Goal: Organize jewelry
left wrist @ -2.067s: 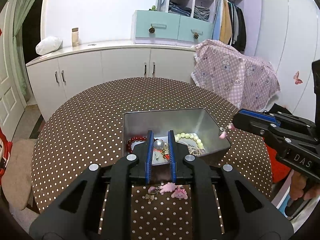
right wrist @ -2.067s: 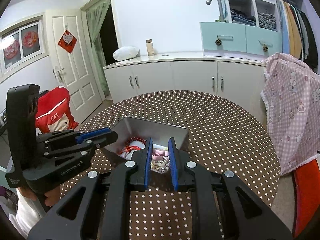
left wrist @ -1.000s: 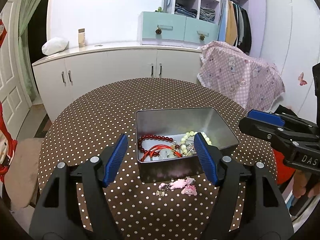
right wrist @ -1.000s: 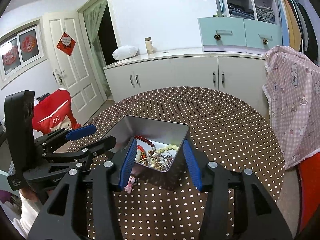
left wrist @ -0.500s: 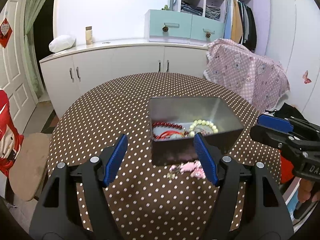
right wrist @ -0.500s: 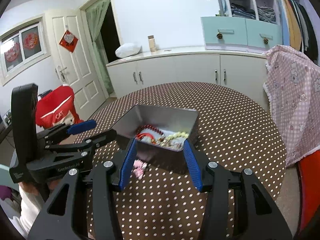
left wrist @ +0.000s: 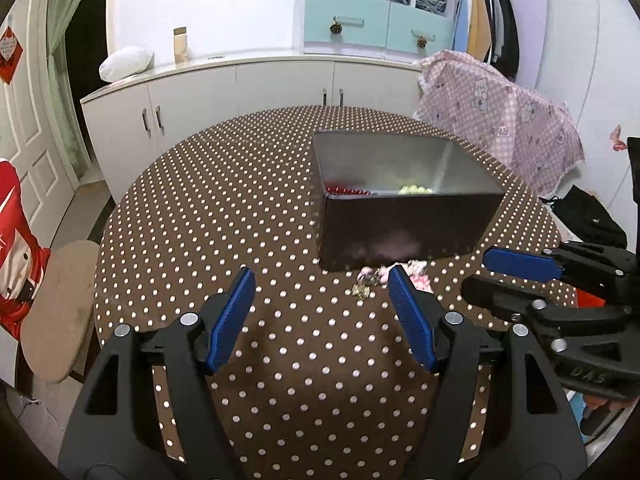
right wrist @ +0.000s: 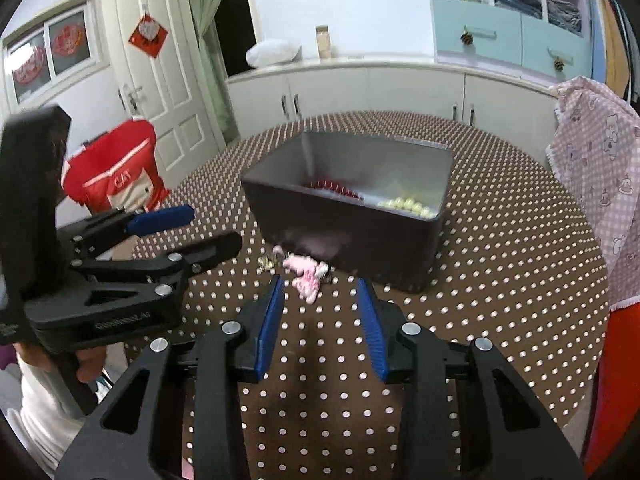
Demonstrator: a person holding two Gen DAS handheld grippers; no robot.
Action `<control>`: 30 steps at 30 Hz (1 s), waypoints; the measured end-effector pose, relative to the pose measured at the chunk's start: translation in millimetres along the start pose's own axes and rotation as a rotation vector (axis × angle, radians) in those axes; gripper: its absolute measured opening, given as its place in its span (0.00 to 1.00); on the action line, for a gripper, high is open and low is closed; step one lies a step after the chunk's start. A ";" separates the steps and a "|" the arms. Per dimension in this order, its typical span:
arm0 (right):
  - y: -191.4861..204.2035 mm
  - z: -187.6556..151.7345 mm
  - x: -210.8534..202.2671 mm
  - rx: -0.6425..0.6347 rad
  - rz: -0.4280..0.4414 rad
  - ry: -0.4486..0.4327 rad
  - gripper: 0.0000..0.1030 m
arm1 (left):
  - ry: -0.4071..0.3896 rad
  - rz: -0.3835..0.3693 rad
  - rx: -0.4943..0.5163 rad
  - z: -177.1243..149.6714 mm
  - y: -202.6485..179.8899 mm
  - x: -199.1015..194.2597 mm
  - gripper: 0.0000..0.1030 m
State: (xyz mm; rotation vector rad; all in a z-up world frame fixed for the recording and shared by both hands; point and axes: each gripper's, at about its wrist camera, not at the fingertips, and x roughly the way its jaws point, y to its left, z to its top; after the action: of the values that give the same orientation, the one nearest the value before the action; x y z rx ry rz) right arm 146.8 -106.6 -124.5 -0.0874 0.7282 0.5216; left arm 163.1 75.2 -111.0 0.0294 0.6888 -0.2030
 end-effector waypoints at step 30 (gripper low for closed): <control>7.7 -6.1 26.2 -0.047 -0.042 0.039 0.13 | 0.111 -0.107 0.047 -3.8 -2.2 30.6 0.49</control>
State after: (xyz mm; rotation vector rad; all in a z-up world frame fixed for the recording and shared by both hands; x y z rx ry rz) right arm 155.7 -90.4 -145.4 -0.1567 0.7507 0.4983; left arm 183.3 67.9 -133.3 0.0492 0.7967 -0.3223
